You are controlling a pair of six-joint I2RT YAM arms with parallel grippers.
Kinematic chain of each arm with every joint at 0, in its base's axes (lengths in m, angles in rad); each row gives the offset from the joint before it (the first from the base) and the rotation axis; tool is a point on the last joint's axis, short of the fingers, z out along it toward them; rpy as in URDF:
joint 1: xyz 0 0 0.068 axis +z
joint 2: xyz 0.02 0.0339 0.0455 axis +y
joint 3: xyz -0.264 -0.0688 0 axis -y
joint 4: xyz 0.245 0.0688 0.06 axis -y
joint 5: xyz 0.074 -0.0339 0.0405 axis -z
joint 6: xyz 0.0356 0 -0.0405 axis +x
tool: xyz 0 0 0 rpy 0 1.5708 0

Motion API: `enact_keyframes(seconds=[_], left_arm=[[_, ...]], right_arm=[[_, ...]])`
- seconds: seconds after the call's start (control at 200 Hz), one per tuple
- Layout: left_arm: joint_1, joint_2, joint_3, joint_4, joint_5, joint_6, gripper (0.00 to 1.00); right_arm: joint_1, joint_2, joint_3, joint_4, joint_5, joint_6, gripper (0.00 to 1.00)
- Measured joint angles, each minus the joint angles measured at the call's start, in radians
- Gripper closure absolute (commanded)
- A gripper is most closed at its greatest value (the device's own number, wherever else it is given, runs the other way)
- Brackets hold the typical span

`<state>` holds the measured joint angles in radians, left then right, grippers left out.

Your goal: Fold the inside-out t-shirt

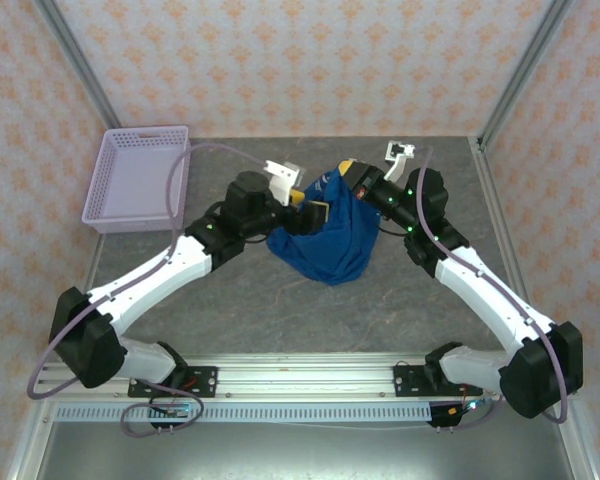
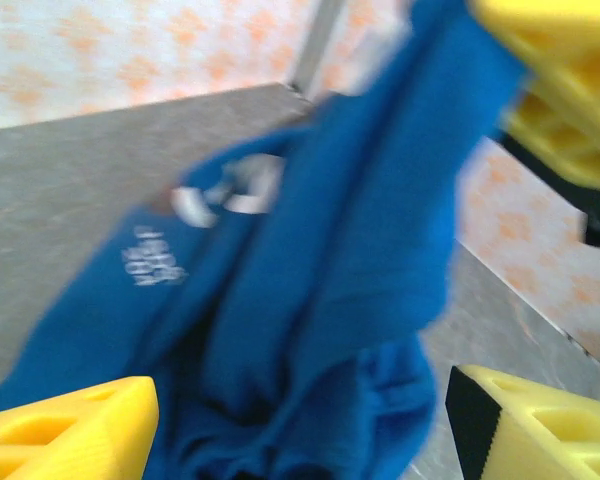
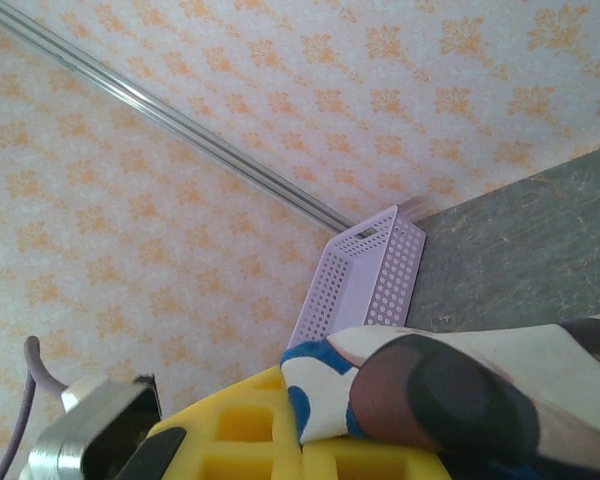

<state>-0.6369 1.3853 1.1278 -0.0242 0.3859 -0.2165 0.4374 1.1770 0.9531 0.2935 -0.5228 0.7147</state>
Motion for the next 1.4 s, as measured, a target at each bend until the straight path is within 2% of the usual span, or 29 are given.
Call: enact_keyframes(seconds=[0.065,0.215,0.28,0.35,0.425,0.495,0.575,0.645,0.691,0.781,0.891,1.066,1.176,1.241,1.246,1.341,1.356,1.401], left_arm=[[-0.005,0.033,0.018,0.002,0.021,0.011,0.30],[-0.002,0.113,0.089,0.004,0.046,0.031,0.52],[-0.002,0.138,0.119,0.005,0.060,0.038,0.66],[-0.002,0.158,0.156,0.005,0.075,0.042,0.87],[-0.002,0.163,0.180,0.005,0.084,0.039,1.00],[0.000,0.161,0.193,0.004,0.090,0.032,1.00],[0.014,0.150,0.193,0.002,0.090,0.002,1.00],[0.034,0.132,0.193,-0.004,0.090,-0.058,1.00],[0.046,0.115,0.194,-0.011,0.088,-0.097,1.00],[0.063,0.087,0.206,-0.040,0.079,-0.164,1.00],[0.063,0.064,0.232,-0.083,0.062,-0.224,1.00],[0.062,0.036,0.240,-0.126,0.051,-0.262,1.00],[0.062,0.035,0.257,-0.152,0.051,-0.274,1.00],[0.062,0.035,0.270,-0.166,0.051,-0.277,1.00],[0.062,0.035,0.272,-0.168,0.051,-0.277,1.00],[0.062,0.035,0.302,-0.193,0.047,-0.277,1.00],[0.062,0.035,0.309,-0.196,0.047,-0.277,1.00],[0.062,0.035,0.325,-0.203,0.045,-0.277,1.00]], right_arm=[[0.000,0.000,0.000,0.000,0.000,0.003,1.00],[0.000,0.000,-0.002,0.000,0.003,0.008,1.00],[0.000,0.000,-0.003,0.000,0.004,0.007,1.00],[0.000,0.000,-0.007,-0.001,0.011,0.006,1.00],[0.000,-0.002,-0.009,-0.014,0.026,-0.008,1.00],[-0.002,-0.010,-0.007,-0.055,0.051,-0.035,0.97],[-0.002,-0.028,0.032,-0.202,0.128,-0.118,0.75],[-0.001,-0.039,0.092,-0.335,0.210,-0.214,0.61],[0.001,-0.055,0.118,-0.394,0.259,-0.276,0.56],[0.025,-0.113,0.097,-0.446,0.304,-0.384,0.51],[0.106,-0.171,0.010,-0.465,0.306,-0.471,0.44],[0.177,-0.116,-0.093,-0.441,0.266,-0.518,0.41],[0.182,-0.034,-0.115,-0.386,0.233,-0.518,0.45],[0.182,0.003,-0.116,-0.359,0.211,-0.523,0.62],[0.182,0.008,-0.116,-0.354,0.208,-0.523,0.67],[0.182,0.032,-0.116,-0.323,0.189,-0.531,0.97],[0.182,0.032,-0.116,-0.322,0.188,-0.527,1.00],[0.182,0.032,-0.115,-0.324,0.190,-0.535,1.00]])
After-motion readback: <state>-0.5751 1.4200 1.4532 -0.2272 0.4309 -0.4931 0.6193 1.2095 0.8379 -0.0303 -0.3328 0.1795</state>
